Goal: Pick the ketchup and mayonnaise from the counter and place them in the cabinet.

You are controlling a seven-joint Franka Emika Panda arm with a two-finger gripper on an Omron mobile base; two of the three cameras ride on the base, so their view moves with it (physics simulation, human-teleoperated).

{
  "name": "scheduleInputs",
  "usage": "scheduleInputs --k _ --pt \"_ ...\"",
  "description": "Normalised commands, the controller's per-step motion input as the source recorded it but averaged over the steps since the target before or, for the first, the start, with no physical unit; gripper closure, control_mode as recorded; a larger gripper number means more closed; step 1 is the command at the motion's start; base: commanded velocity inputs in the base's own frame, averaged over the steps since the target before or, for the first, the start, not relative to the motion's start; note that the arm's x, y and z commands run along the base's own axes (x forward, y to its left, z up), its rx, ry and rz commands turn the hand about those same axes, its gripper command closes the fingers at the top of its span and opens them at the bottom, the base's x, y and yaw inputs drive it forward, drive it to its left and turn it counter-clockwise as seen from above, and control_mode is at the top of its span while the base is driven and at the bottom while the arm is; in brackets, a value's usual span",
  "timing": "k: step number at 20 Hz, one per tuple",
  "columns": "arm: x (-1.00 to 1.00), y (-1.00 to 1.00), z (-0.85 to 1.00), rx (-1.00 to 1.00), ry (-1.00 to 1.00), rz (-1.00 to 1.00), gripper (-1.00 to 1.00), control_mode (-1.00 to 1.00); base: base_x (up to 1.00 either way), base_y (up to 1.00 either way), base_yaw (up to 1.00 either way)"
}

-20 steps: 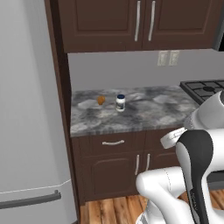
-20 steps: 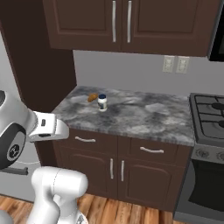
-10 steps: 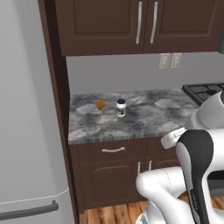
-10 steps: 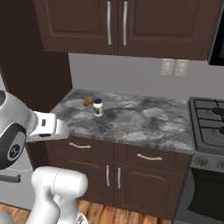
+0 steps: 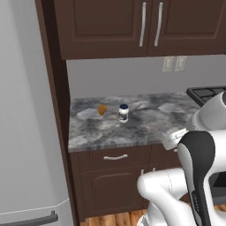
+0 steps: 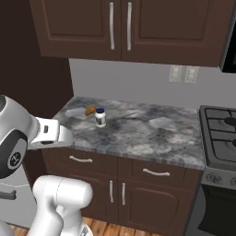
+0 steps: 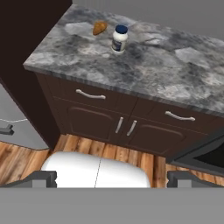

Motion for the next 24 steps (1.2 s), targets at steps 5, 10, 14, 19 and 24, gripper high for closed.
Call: scheduleInputs --k 5,10,14,19,24 --pt "0.00 0.00 0.00 0.00 0.00 0.00 -1.00 1.00 0.32 -0.08 0.00" --pt "0.00 0.00 0.00 0.00 0.00 0.00 -1.00 1.00 0.25 -0.09 0.00" --pt "0.00 0.00 0.00 0.00 0.00 0.00 -1.00 1.00 0.18 -0.10 0.00" --pt "0.00 0.00 0.00 0.00 0.00 0.00 -1.00 1.00 0.15 -0.03 0.00" --pt "0.00 0.00 0.00 0.00 0.00 0.00 -1.00 1.00 0.15 -0.01 0.00"
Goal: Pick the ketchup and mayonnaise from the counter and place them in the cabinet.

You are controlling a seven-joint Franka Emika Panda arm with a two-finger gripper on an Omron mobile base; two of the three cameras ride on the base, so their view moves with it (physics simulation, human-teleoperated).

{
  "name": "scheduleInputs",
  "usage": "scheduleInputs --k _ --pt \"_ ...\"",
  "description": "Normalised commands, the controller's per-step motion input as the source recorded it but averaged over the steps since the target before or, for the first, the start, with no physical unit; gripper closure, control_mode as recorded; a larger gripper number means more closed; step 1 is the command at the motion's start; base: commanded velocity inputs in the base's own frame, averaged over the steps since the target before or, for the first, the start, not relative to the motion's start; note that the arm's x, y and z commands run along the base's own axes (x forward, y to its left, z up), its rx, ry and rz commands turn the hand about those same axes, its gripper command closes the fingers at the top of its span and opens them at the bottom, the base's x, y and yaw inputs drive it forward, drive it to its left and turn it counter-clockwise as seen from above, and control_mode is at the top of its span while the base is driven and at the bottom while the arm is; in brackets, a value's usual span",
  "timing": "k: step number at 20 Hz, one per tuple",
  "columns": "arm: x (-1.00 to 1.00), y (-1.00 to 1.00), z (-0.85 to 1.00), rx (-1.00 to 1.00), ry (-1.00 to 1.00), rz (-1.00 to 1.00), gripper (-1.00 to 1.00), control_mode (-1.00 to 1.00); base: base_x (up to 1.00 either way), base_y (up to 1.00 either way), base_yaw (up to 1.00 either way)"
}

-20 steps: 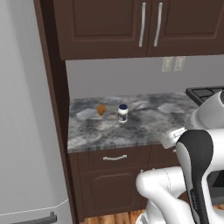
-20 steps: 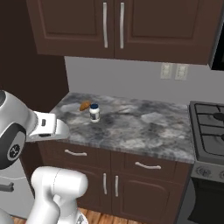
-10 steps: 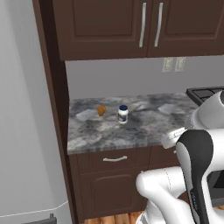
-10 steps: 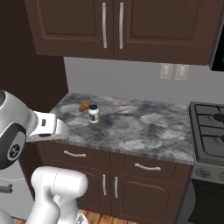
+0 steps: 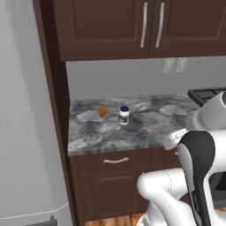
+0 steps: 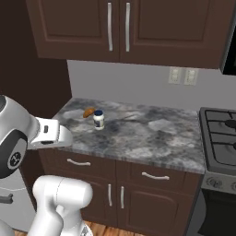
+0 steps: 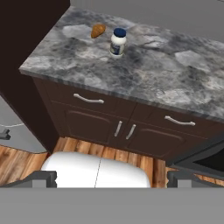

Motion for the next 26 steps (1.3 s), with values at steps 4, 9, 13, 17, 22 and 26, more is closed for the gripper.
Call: scheduleInputs --k 4,9,13,17,22,26 --pt "0.00 0.00 0.00 0.00 0.00 0.00 -1.00 1.00 0.20 -0.02 0.00" --pt "0.00 0.00 0.00 0.00 0.00 0.00 -1.00 1.00 0.29 -0.02 0.00" --pt "0.00 0.00 0.00 0.00 0.00 0.00 -1.00 1.00 0.29 -0.02 0.00" --pt "0.00 0.00 0.00 0.00 0.00 0.00 -1.00 1.00 0.30 -0.03 0.00" --pt "0.00 0.00 0.00 0.00 0.00 0.00 -1.00 1.00 0.29 -0.03 0.00" --pt "0.00 0.00 0.00 0.00 0.00 0.00 -1.00 1.00 0.33 -0.05 0.00"
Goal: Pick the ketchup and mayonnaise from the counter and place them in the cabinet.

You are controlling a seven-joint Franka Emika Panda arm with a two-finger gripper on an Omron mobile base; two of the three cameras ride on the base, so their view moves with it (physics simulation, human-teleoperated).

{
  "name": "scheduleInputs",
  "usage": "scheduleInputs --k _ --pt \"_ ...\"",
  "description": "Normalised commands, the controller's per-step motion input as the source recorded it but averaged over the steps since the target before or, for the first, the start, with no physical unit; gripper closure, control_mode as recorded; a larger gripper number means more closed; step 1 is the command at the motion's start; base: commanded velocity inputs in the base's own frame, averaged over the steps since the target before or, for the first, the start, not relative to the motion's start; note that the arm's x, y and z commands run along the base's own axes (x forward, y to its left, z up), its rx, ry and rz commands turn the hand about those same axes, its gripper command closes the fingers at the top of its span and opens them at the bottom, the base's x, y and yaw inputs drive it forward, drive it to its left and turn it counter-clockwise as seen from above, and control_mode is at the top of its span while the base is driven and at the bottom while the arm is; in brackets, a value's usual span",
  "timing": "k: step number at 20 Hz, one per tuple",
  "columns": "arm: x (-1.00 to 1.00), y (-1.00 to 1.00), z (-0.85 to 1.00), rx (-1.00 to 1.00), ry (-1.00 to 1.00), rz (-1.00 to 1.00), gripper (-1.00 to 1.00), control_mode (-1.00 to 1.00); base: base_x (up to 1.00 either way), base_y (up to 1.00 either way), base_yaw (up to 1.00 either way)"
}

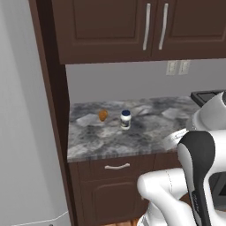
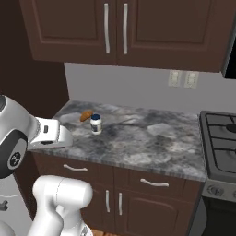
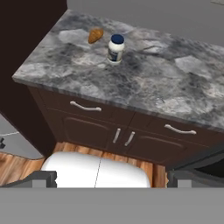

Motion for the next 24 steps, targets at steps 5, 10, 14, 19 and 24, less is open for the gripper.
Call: scheduleInputs --k 5,10,14,19,24 --pt "0.00 0.00 0.00 0.00 0.00 0.00 -1.00 1.00 0.32 -0.08 0.00" --pt "0.00 0.00 0.00 0.00 0.00 0.00 -1.00 1.00 0.27 -0.07 0.00" --pt "0.00 0.00 0.00 0.00 0.00 0.00 -1.00 1.00 0.19 -0.01 0.00" --pt "0.02 -0.01 0.00 0.00 0.00 0.00 -1.00 -1.00 0.11 -0.02 0.00" --pt "0.03 0.00 0.00 0.02 0.00 0.00 -1.00 -1.00 0.00 0.00 0.00"
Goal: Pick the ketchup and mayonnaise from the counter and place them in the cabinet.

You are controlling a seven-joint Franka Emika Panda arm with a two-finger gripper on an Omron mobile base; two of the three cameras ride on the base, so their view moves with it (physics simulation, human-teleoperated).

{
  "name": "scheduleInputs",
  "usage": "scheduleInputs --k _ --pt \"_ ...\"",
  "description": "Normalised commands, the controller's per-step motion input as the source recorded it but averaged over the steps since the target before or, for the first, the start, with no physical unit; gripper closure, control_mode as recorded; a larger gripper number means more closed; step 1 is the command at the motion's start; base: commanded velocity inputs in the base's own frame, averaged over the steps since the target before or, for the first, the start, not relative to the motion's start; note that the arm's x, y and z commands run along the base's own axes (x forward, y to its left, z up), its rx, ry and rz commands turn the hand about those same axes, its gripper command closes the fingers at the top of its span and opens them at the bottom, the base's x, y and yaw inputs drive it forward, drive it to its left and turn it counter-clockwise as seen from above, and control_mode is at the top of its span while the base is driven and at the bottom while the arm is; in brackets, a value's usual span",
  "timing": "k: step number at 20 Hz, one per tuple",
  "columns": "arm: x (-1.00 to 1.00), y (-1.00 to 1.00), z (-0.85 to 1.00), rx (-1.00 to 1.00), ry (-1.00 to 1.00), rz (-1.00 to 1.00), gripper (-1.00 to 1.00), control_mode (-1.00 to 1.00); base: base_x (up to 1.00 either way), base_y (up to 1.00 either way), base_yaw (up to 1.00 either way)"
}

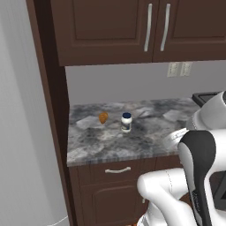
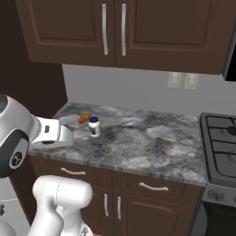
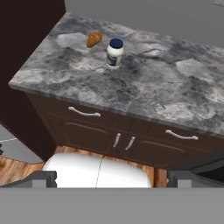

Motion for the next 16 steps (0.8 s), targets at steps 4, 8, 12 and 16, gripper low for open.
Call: scheduleInputs --k 4,8,12,16 --pt "0.33 -0.01 0.00 0.12 0.00 0.00 -1.00 -1.00 0.00 0.00 0.00" --pt "0.44 0.00 -0.07 0.20 0.01 0.00 -1.00 -1.00 0.00 0.00 0.00" --pt "0.40 0.00 -0.10 0.07 0.03 0.00 -1.00 -1.00 0.00 0.00 0.00" --pt "0.28 0.08 -0.26 0.00 0.04 0.00 -1.00 -1.00 0.00 0.00 0.00"
